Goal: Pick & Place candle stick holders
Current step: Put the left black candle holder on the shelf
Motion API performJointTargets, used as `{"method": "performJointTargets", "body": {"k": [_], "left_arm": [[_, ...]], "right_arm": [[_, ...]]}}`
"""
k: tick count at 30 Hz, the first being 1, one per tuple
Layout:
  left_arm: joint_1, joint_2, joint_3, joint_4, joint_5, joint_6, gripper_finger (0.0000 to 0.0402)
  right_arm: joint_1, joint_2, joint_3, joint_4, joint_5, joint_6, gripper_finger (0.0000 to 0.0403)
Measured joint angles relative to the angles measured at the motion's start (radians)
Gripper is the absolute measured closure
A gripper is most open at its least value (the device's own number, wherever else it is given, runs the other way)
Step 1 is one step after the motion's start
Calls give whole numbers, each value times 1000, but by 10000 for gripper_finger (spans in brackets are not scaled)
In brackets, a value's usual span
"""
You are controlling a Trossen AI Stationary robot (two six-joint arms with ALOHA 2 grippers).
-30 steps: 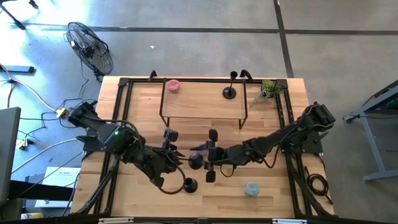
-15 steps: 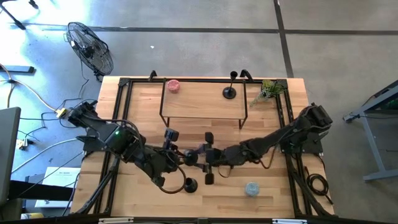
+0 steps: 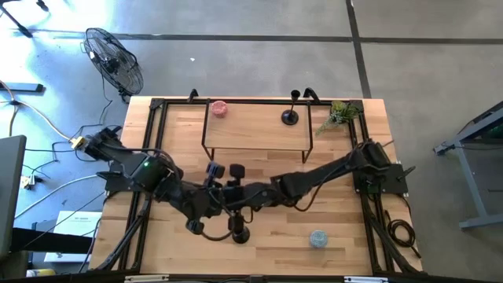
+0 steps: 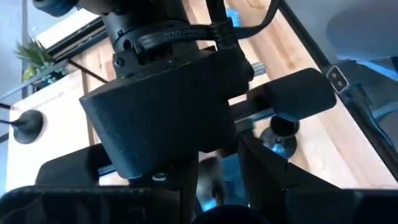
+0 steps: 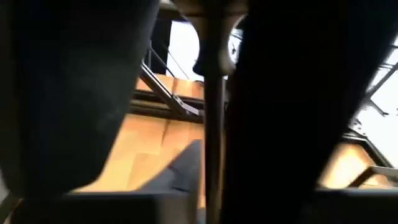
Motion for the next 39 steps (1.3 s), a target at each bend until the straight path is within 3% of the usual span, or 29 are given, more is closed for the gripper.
{"method": "performJointTargets", "body": {"k": [3,15,22,26,39], "left_arm": [[0,1,1,3,10,-3,302],[-3,7,-2,25,0,-21,301],[-2,6,-3,165,-48,21,188],[-2,3,-4,252,-45,25,148],[-43,1,50,453,-138,117,134]], "right_arm": [[26,1,20,-34,81,-35,390],[69,-7,54,-197,195,27,398],[89,-21,56,-211,205,27,400],[108,-31,57,-213,256,13,401],[165,-52,60,-229,387,11,402]]}}
